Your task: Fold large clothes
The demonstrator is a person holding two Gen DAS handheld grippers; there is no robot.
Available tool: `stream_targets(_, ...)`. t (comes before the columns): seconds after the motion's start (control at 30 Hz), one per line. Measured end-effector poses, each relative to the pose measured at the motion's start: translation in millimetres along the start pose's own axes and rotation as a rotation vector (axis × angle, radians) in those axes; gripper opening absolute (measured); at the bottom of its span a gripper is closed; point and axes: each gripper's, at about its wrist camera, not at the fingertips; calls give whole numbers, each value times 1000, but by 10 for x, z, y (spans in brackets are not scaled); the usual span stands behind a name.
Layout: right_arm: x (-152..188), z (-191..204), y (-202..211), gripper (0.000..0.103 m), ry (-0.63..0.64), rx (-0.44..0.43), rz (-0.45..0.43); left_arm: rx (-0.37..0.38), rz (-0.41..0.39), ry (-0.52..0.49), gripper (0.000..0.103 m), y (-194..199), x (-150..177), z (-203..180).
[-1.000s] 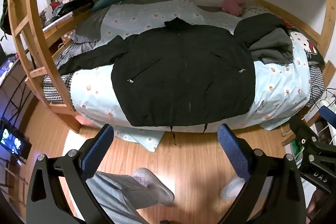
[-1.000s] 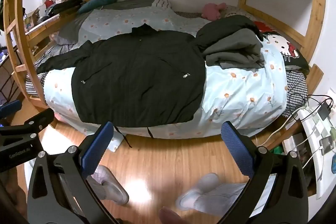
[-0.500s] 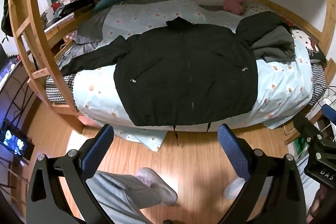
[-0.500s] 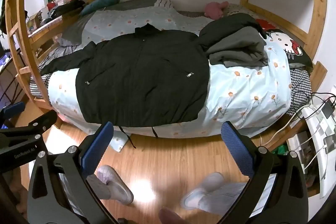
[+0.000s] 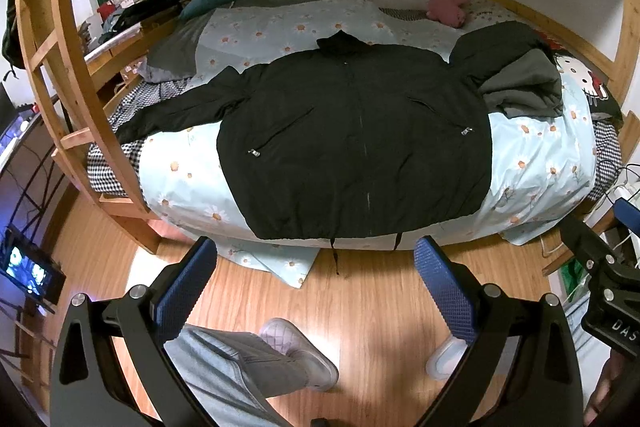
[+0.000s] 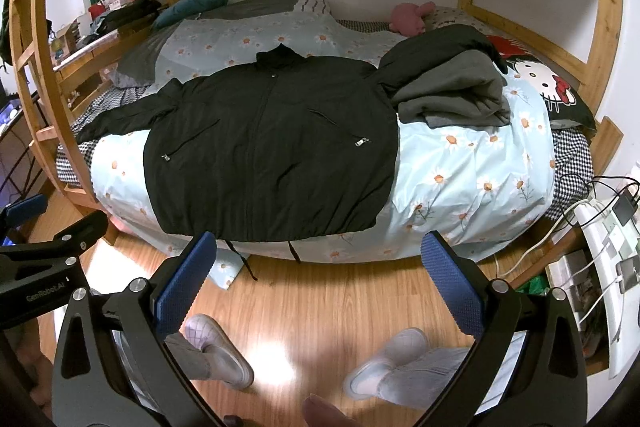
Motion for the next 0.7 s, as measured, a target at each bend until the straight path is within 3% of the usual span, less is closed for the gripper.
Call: stream_targets(0.7, 27, 4, -32, 100, 6, -7, 0, 6, 12, -5, 97, -12, -20, 15)
Point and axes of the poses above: each gripper's, at about its wrist camera, not at the fingertips, and y roughly against the way its jaws point, z to its left, x to its underside, and after that the axes turned 9 degrees about -x, right-handed
